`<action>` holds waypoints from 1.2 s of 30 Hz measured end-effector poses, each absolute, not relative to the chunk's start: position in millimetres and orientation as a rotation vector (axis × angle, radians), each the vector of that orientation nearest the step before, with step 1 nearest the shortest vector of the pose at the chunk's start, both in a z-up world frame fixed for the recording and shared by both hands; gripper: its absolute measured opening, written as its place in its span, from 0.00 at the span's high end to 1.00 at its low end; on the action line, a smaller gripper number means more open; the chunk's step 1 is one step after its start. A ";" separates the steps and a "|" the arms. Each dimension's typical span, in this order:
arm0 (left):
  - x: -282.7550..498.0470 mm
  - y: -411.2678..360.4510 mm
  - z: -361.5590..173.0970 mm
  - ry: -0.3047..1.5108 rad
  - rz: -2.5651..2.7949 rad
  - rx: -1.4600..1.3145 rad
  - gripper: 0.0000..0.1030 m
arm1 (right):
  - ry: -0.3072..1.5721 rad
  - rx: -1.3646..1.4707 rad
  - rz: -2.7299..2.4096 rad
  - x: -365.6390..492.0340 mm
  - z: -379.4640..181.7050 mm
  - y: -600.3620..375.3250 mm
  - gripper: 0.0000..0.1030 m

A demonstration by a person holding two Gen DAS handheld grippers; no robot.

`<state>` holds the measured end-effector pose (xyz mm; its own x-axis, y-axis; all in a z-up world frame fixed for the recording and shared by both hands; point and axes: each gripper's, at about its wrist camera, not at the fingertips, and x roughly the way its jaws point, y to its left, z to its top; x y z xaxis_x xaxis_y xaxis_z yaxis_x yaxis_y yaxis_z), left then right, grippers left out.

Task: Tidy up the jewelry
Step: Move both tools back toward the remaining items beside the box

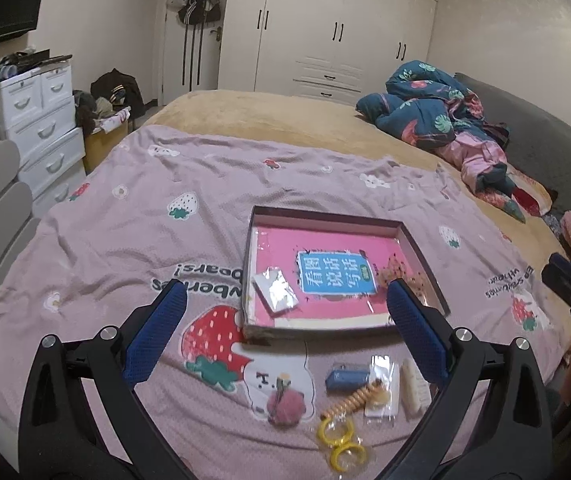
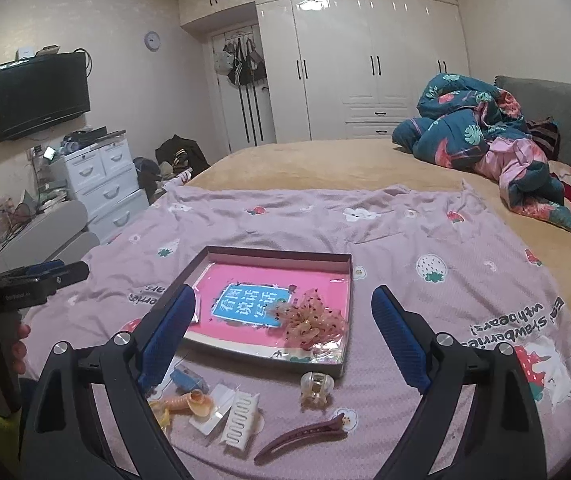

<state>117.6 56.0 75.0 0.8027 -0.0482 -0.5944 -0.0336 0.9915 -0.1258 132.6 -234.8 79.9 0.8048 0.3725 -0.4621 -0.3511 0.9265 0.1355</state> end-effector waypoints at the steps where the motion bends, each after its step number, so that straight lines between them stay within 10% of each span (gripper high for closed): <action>1: 115.3 55.4 73.7 0.643 -0.008 -0.131 0.09 | 0.505 0.041 0.390 130.0 79.4 -234.6 0.13; 36: 48.7 30.3 -0.8 0.824 -0.075 -0.079 0.09 | 0.722 -0.100 0.510 85.3 6.2 -202.0 0.13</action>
<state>48.7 30.3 -0.8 0.6772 -0.0975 -0.7293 0.0360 0.9944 -0.0995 85.3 -202.0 6.2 0.6340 0.4118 -0.6545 -0.4793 0.8735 0.0853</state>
